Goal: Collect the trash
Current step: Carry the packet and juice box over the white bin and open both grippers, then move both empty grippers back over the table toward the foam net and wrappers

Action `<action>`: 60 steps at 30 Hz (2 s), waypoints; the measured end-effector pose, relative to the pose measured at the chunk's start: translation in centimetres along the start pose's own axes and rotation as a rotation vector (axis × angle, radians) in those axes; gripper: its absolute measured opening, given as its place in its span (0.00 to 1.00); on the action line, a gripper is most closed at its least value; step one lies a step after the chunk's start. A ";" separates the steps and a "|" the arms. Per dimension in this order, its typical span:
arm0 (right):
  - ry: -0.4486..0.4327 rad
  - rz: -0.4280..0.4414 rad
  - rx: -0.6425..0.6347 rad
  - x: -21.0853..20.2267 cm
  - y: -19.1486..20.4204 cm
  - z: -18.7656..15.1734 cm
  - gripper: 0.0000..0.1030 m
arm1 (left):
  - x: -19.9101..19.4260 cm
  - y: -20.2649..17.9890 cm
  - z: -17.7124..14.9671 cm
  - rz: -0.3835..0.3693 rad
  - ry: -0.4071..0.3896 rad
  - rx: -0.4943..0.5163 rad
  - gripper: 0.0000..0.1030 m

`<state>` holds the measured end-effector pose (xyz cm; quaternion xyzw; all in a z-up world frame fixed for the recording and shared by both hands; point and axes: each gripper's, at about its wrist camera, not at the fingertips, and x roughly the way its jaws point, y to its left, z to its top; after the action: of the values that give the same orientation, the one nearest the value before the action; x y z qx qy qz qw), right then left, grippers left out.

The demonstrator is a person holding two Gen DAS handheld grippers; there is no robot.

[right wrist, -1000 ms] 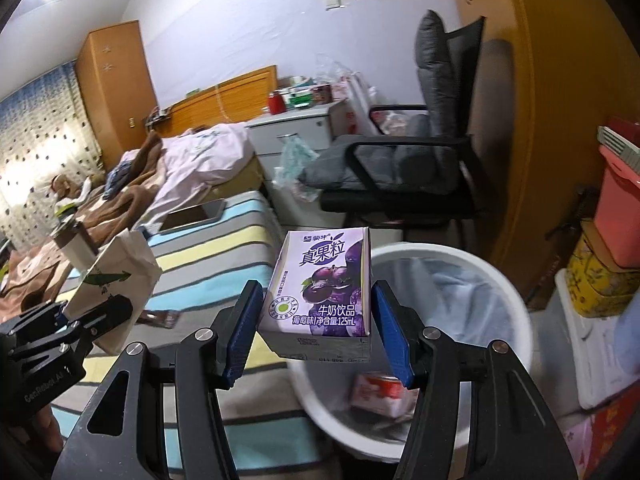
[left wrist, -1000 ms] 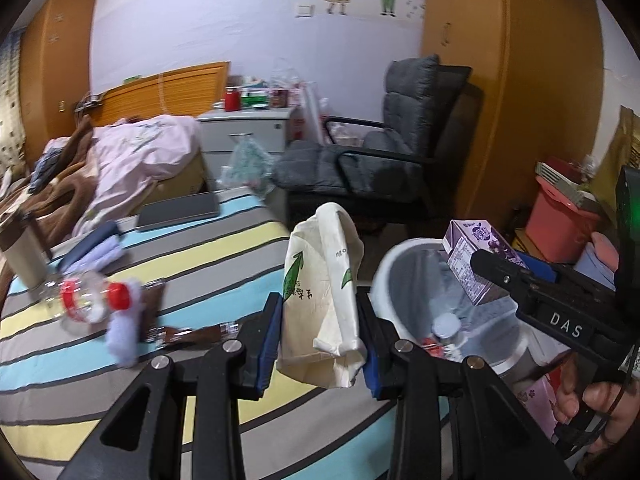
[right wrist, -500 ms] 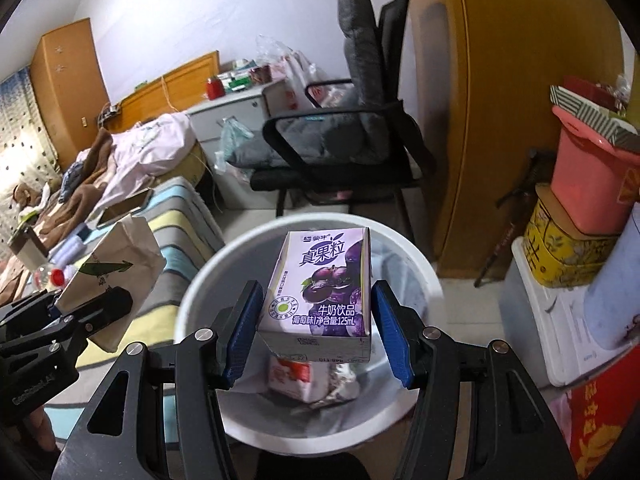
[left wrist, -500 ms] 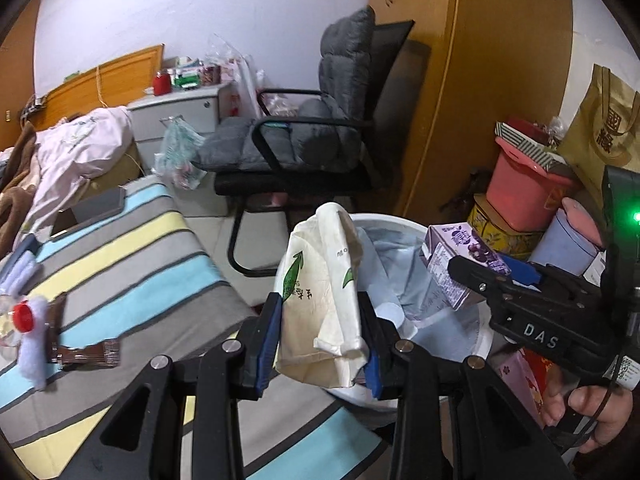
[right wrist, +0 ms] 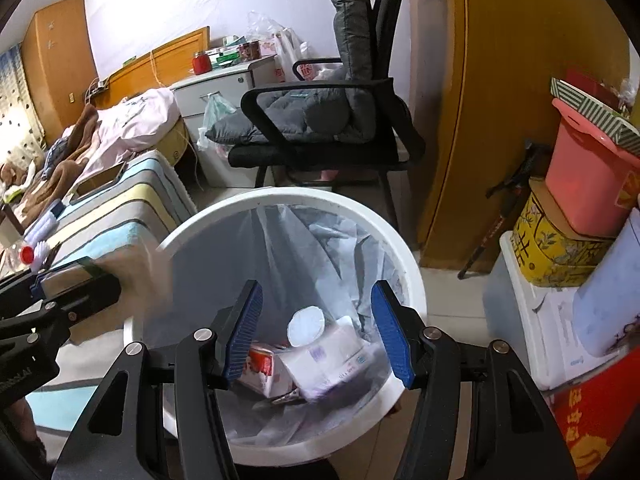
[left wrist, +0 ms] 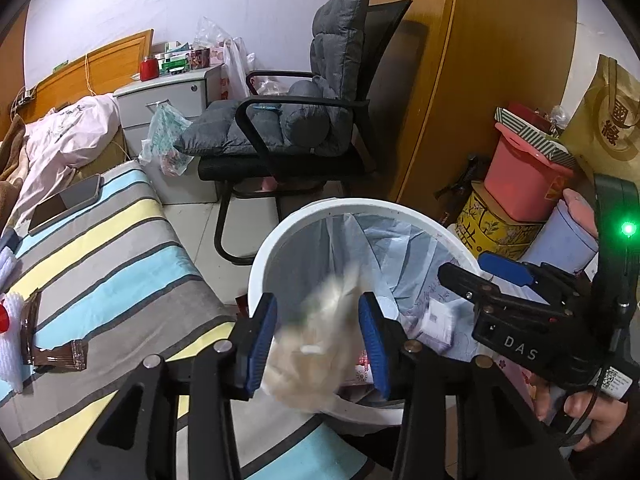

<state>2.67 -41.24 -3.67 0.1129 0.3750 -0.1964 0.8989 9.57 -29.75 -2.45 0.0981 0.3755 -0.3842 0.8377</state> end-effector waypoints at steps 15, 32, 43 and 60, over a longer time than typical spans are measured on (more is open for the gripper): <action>-0.044 0.011 0.028 -0.9 0.3 0.1 0.61 | -2.0 1.2 -0.2 0.026 -0.042 -0.030 0.59; -0.095 0.051 -0.005 -2.7 3.0 0.1 0.61 | -6.3 4.0 -1.5 0.084 -0.109 -0.074 0.59; -0.120 0.099 -0.056 -3.4 6.4 0.1 0.61 | -9.1 7.3 -3.3 0.144 -0.147 -0.133 0.59; -0.130 0.223 -0.175 -3.1 14.1 0.3 0.61 | -14.0 14.4 -6.4 0.290 -0.184 -0.239 0.59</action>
<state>7.06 -27.82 -0.41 0.0620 0.3167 -0.0689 0.9440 10.43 -8.99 1.18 0.0155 0.3222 -0.2195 0.9207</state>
